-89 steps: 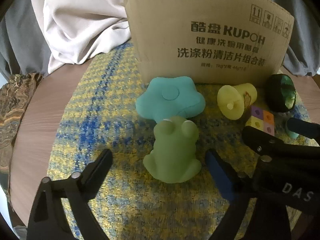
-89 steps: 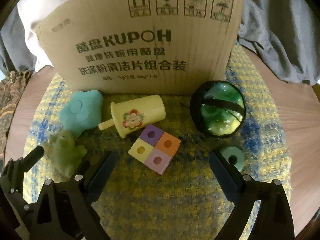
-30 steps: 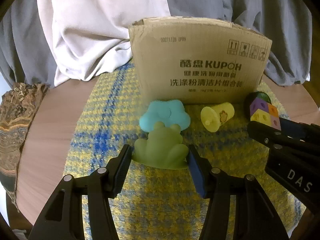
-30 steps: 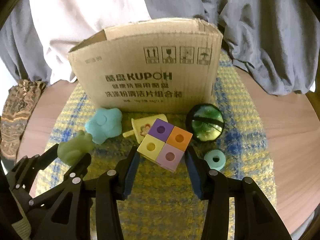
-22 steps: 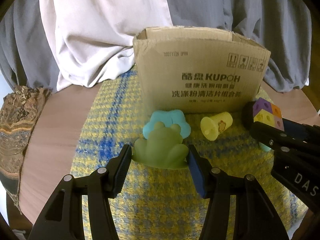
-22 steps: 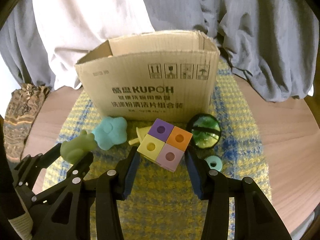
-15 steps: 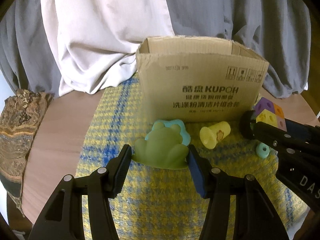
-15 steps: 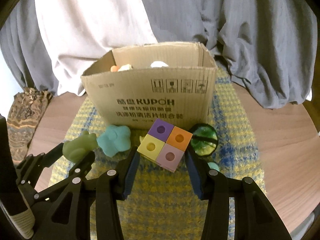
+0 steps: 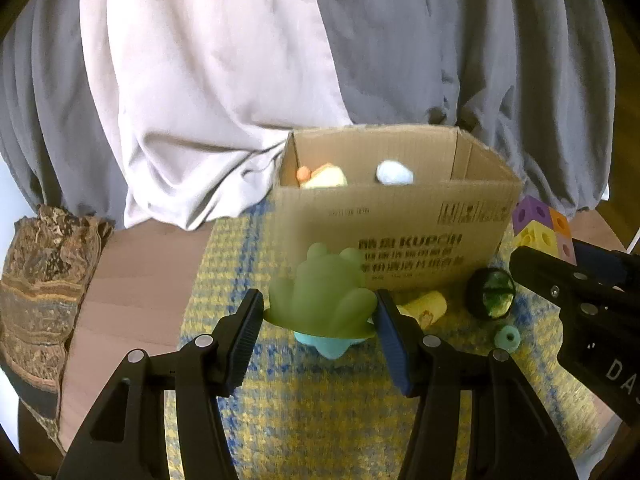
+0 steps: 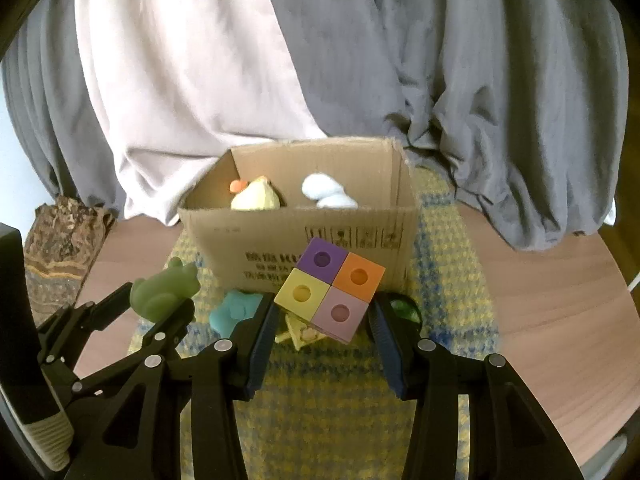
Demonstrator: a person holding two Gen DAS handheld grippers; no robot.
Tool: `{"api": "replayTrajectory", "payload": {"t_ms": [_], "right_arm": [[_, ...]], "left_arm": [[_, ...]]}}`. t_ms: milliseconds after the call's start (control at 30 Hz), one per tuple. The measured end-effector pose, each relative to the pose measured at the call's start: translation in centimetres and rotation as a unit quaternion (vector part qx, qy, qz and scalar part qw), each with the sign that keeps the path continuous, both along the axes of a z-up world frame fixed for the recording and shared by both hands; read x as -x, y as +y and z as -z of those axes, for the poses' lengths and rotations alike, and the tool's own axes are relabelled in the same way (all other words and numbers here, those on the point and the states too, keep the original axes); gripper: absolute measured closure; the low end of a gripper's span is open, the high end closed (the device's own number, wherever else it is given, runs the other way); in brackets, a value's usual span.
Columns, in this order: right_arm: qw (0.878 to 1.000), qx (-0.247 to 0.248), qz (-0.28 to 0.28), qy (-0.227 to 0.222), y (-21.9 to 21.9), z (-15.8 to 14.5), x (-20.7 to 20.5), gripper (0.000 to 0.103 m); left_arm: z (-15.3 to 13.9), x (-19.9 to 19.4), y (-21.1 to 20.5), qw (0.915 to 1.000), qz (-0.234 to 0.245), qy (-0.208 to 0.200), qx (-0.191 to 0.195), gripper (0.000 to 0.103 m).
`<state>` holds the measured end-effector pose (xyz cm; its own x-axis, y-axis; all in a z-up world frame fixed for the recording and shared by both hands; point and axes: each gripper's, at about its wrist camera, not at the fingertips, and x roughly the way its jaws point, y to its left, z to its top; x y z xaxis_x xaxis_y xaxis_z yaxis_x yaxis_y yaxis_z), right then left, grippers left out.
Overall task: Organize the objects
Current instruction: 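Lift the frog with the left tool while the right tool carries the block cube to the box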
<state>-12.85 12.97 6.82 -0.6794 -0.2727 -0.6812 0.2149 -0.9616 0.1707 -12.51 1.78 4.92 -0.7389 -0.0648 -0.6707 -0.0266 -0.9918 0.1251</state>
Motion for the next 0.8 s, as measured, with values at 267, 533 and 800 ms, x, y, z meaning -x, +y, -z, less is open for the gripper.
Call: {"api": "replayTrajectory", "payload": {"t_ms": [267, 533, 800], "right_arm": [[1.000, 0.000, 0.002, 0.020, 0.1, -2.2, 0.6, 0.056], [0.999, 0.004, 0.002, 0.031, 0.0, -4.0, 2.0, 0.056], [0.999, 0.002, 0.005, 0.037, 0.1, -5.0, 4.0, 0.056]], "left_arm": [[-2.1, 1.3, 0.1, 0.9999, 0.004, 0.016, -0.001, 0.048], [-4.2, 2.7, 0.2, 0.9995, 0.007, 0.031, -0.001, 0.048], [-5.1, 4.6, 0.4, 0.9993, 0.010, 0.037, -0.002, 0.048]]}}
